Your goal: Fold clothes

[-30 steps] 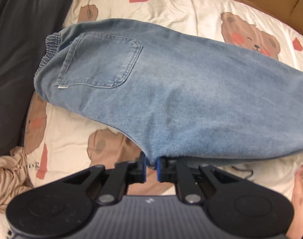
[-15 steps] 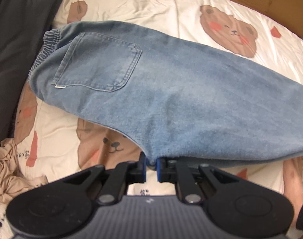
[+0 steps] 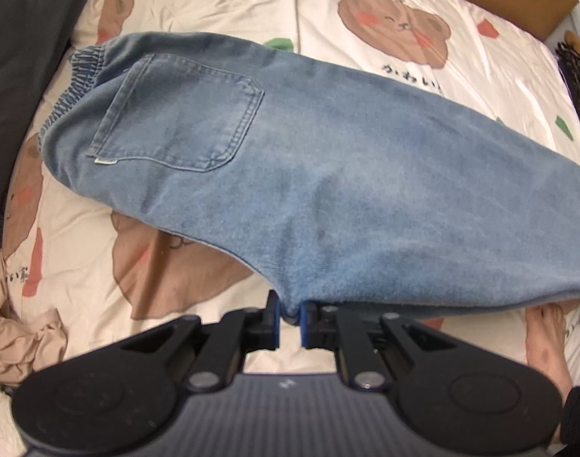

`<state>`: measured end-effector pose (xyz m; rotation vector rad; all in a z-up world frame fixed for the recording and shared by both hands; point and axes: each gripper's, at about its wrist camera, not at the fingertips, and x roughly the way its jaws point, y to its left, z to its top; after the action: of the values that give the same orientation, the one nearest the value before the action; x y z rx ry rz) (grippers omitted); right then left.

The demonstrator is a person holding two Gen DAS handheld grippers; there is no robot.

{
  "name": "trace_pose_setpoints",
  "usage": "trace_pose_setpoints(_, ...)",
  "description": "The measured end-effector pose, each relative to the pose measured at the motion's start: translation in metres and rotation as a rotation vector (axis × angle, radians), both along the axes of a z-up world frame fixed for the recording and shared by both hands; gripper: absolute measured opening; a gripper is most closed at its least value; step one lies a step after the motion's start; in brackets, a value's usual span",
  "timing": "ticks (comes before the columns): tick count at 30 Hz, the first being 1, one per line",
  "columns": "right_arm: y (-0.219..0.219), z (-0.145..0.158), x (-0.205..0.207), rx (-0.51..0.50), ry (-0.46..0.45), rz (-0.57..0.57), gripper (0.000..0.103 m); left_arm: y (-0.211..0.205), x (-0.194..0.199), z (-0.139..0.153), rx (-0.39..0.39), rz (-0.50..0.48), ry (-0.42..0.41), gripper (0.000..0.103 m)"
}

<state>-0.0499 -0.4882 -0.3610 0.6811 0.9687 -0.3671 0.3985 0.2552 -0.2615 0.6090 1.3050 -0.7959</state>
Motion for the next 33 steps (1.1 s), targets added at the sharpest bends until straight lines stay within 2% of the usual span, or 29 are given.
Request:
trace_pose_setpoints(9,-0.002,-0.025,-0.022,0.012,0.057,-0.027,0.006,-0.008,0.026,-0.014,0.013,-0.034,0.012,0.009)
trace_pose_setpoints(15,-0.008,-0.029,-0.030,0.045,0.057,-0.064,0.006,-0.011,0.043,-0.006,0.010,-0.044,0.021,0.009)
trace_pose_setpoints(21,-0.010,-0.031,-0.040,0.066,0.073,-0.091,0.006,-0.009,0.043,-0.017,0.026,-0.037,0.031,0.009)
trace_pose_setpoints(23,-0.012,-0.042,-0.043,0.093,0.090,-0.119,0.007,-0.008,0.034,-0.026,0.042,-0.031,0.035,0.010)
trace_pose_setpoints(27,-0.016,-0.065,-0.044,0.128,0.133,-0.165,0.014,-0.010,0.024,-0.044,0.086,-0.026,0.052,0.012)
trace_pose_setpoints(28,-0.016,-0.068,-0.044,0.125,0.142,-0.168,0.019,-0.011,0.024,-0.048,0.098,-0.031,0.055,0.013)
trace_pose_setpoints(30,-0.015,-0.068,-0.047,0.098,0.171,-0.187,0.035,-0.011,0.023,-0.047,0.105,-0.041,0.052,0.015)
trace_pose_setpoints(31,-0.015,-0.068,-0.048,0.082,0.189,-0.200,0.039,-0.011,0.023,-0.046,0.105,-0.043,0.051,0.018)
trace_pose_setpoints(33,-0.018,-0.068,-0.052,0.077,0.206,-0.210,0.039,-0.010,0.024,-0.041,0.101,-0.041,0.049,0.021)
